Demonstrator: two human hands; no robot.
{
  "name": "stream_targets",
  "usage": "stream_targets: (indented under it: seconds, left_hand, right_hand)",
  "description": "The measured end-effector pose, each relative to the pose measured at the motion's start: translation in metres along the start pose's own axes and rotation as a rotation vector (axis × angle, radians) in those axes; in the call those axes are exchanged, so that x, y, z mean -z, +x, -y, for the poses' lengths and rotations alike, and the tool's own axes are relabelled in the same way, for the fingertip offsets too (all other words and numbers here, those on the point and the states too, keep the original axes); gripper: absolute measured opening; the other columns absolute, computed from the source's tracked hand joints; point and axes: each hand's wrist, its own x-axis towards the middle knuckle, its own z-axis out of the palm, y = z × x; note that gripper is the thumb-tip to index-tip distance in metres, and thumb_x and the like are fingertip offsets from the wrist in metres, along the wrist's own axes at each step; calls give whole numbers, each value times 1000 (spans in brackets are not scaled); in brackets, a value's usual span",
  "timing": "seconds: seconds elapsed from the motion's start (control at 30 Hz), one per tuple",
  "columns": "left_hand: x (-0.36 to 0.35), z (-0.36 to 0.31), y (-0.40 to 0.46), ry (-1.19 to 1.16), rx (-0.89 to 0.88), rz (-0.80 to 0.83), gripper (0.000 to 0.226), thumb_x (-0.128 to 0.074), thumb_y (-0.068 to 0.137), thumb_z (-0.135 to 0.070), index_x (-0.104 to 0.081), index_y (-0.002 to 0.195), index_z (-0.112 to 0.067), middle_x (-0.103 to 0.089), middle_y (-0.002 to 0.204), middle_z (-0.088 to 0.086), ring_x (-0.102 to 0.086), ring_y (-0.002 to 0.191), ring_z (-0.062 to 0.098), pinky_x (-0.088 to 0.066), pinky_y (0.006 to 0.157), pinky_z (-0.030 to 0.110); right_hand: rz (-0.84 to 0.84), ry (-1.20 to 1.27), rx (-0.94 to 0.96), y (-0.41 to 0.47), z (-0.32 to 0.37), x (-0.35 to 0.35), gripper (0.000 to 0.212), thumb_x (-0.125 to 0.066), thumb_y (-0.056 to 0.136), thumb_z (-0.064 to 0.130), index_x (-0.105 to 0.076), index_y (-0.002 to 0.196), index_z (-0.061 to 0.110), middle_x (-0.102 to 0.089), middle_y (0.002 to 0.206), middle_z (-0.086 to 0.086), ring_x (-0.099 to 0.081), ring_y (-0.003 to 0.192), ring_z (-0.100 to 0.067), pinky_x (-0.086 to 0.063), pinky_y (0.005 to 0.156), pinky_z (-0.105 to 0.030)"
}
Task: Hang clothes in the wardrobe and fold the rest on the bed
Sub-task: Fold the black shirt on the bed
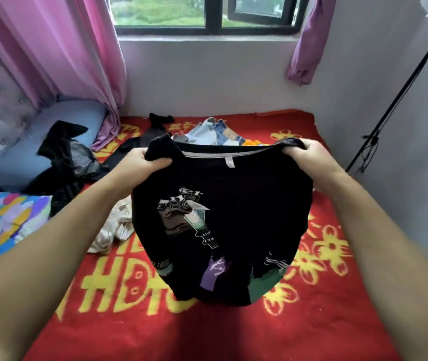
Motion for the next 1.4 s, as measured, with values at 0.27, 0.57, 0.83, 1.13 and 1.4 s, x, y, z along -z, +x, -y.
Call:
stream_targets:
  seconds: [0.27,0.57,0.83,1.13,1.4]
  left_hand:
    - [60,-22,12,-183,26,-41,22,-64,86,-30,-70,96,-12,-74,81,4,-70,66,12,-58,63,24]
    - [11,-97,8,-208,-59,-125,23,-48,99,-17,-66,86,-13,-68,76,6,-63,68,19,-56,67,31]
    - [-65,-133,-28,-295,-196,81,17,-40,102,-17,-55,102,-9,-56,75,6,-53,57,15,-45,46,22]
    - [-38,-133,-19,584,-721,1,56,-67,84,-17,-45,136,-19,-50,127,2,-44,119,13,-33,105,26]
    - [-41,-153,-9,337,-550,265,24,-63,90,-11,-63,112,-1,-66,90,1,-57,78,0,-48,80,20]
  right_hand:
    - [501,-276,-137,22,57,68,47,-75,74,30,-65,110,0,-66,105,-18,-60,92,-31,-42,87,-41]
    - [-164,-236,98,49,92,9,35,-49,96,35,-66,81,8,-61,76,-5,-58,71,-20,-45,68,-34]
    - [274,7,321,-7,119,-70,23,-46,100,34,-66,96,24,-72,94,0,-67,87,-12,-51,83,-30]
    - [315,-104,427,-11,117,-41,45,-38,91,-5,-65,93,32,-67,65,22,-60,57,8,-41,51,-5]
    - [48,-331,533,-8,107,-30,29,-46,74,11,-58,89,32,-62,76,14,-54,67,3,-40,59,-9]
